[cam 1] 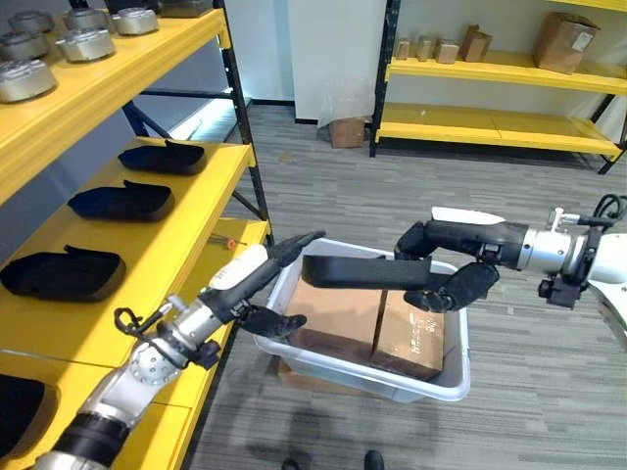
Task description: Move parts from the plastic box to the shelf.
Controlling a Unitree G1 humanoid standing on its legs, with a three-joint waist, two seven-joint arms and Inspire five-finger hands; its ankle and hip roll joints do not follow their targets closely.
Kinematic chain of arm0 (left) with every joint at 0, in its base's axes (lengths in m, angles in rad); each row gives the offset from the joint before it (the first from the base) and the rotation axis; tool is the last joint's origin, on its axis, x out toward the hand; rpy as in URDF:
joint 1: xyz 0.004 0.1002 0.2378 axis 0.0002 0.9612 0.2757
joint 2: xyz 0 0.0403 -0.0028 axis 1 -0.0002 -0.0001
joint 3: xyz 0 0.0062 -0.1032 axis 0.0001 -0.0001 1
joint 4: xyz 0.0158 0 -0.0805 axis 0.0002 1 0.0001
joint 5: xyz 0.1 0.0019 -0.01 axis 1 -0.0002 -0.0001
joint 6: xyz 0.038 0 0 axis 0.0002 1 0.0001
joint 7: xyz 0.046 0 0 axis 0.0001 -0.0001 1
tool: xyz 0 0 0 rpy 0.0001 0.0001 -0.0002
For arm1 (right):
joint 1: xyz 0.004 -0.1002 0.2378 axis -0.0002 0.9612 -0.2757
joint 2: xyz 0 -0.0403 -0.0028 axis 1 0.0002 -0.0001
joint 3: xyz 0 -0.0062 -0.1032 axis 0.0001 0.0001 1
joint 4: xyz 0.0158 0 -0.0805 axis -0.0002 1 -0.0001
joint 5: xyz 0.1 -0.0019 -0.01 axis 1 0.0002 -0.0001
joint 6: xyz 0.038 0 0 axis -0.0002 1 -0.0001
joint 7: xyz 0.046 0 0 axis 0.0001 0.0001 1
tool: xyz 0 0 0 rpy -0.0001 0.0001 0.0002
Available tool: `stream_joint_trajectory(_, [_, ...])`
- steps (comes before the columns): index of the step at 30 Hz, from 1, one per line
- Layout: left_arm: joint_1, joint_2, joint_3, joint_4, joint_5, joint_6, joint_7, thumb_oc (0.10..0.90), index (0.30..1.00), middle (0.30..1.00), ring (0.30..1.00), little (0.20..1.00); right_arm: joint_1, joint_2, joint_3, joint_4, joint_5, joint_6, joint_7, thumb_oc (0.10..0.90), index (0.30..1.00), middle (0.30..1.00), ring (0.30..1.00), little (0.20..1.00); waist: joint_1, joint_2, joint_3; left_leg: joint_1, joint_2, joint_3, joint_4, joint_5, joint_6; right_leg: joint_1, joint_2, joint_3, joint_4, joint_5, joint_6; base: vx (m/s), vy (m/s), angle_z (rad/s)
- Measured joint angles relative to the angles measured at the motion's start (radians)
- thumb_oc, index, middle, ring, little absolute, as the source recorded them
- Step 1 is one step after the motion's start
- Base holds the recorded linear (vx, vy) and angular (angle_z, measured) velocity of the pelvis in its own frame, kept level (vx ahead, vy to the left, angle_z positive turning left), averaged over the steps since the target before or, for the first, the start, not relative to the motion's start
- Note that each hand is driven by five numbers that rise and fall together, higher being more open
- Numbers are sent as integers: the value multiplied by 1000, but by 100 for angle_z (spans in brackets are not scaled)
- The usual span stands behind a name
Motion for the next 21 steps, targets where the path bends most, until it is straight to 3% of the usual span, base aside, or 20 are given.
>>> stream_joint_trajectory(9, [-103,-11,-78,-1,1,28,58,900,1000,1000,1000,1000,-11,21,42,-34,-23,10,7,400,300,300,300,300,-5,0,0,1,0,2,0,0,0,0,1,3,0,1,0,0,0,0])
stream_joint_trajectory(21, [-106,-51,-116,20,20,47,100,900,1000,1000,1000,1000,-52,29,66,-43,-39,37,9,400,300,300,300,300,-26,-2,0,4,0,5,0,0,0,0,2,8,6,3,-1,0,0,0])
